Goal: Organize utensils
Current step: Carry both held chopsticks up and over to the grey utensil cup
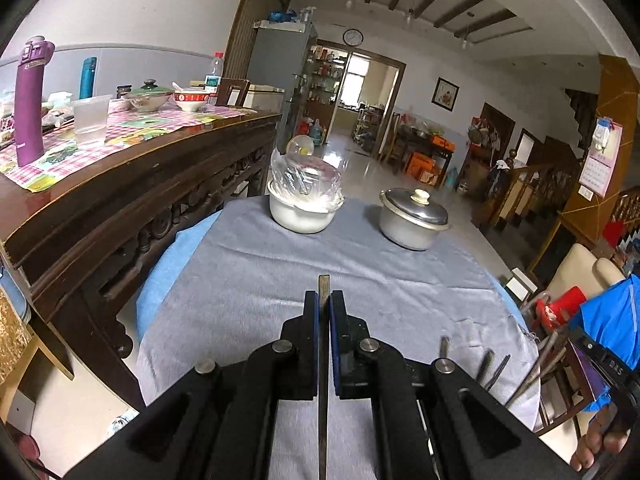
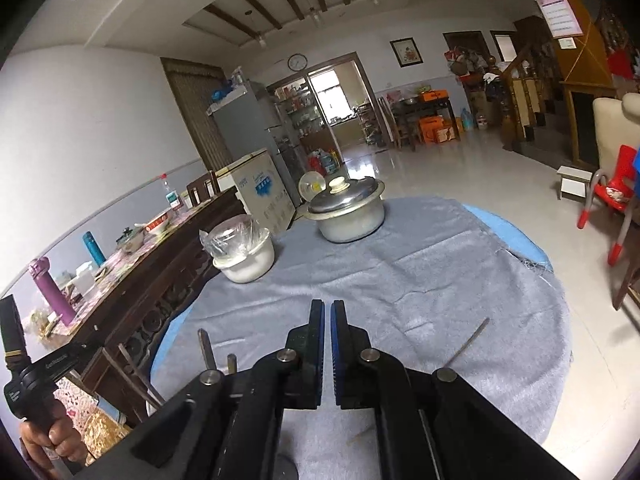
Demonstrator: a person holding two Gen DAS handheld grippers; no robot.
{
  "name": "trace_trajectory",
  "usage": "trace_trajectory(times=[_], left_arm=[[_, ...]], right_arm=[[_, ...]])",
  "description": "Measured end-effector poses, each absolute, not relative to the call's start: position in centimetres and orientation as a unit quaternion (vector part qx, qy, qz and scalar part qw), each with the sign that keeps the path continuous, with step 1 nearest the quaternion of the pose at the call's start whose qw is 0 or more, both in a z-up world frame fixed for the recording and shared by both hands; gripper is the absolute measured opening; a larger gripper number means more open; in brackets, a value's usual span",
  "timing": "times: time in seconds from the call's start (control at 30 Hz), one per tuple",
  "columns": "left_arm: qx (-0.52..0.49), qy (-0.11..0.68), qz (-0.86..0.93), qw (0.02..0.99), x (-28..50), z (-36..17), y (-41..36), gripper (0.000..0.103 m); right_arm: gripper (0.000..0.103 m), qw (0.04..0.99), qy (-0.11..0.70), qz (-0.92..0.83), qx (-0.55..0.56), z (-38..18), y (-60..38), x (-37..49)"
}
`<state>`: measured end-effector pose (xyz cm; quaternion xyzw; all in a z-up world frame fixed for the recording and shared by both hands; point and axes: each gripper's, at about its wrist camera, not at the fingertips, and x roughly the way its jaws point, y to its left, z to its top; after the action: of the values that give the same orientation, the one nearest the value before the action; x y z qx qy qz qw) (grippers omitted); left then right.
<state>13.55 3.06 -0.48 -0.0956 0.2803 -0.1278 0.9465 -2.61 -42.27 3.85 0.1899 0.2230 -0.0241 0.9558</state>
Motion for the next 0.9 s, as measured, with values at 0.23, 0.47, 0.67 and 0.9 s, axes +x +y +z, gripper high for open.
trace_trajectory(times=[0.23,0.47,0.67,0.9], left_arm=[[-0.103,0.273,-0.125,0.948,13.3,-0.2,3.5,0.005],[-0.092,0.252,-0.113,0.957,13.2,-0.3,3.2,0.005],[-0.075,0.229,-0.113,0.964,12.2,0.0,2.8,0.005],[-0.074,0.221,-0.123,0.965,11.3,-0.2,2.8,0.005]], right_arm=[[0.010,0.900,0.319,-0.076,0.288,0.2,-49.1,-0.1],[0.030,0.831,0.437,-0.159,0.304,-6.2,-54.0,5.0],[0.030,0.794,0.479,-0.225,0.299,-9.8,-55.7,10.0],[0.029,0.764,0.514,-0.288,0.264,-12.1,-55.7,13.0]])
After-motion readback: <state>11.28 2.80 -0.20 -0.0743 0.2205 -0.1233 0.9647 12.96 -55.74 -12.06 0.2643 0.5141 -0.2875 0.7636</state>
